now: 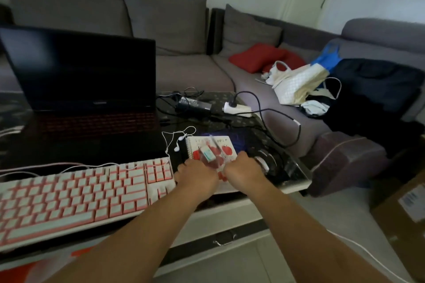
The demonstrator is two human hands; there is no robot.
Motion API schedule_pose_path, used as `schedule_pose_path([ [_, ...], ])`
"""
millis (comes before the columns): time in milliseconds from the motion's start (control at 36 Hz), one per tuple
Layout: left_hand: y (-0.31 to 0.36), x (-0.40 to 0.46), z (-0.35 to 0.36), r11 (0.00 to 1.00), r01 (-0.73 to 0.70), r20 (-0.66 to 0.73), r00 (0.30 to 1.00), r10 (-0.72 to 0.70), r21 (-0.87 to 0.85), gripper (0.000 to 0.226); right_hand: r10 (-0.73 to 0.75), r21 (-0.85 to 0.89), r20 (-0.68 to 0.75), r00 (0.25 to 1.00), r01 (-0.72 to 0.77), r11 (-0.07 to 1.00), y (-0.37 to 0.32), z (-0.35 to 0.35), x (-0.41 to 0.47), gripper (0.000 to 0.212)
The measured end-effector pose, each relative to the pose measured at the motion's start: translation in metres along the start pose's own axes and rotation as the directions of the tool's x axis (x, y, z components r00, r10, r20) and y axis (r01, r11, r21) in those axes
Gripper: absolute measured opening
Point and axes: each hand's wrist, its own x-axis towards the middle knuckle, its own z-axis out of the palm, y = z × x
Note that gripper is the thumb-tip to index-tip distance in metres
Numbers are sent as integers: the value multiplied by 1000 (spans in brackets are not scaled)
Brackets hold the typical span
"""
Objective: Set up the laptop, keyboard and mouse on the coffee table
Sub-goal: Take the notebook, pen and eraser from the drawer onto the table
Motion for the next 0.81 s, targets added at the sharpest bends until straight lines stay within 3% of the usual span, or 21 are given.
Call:
schedule_pose_path([
  [139,10,17,15,997,77,-52,996,-77,-5,79,119,73,-61,991,-115,991,-6,19,18,70],
  [250,11,27,15,993,114,-57,992,-115,-21,73,159,188,-3,987,-156,970,-12,12,26,86],
  [417,11,29,11,995,91,-57,994,-88,46,73,127,337,-2,992,-119,934,11,15,69,49],
  [639,11,15,-5,999,46,-67,997,-45,12,60,57,407,-32,998,-39,913,-8,-2,40,28],
  [806,17,-4,-31,999,-26,-84,996,30,38,61,54,386,-33,998,-37,922,-22,-14,24,31],
])
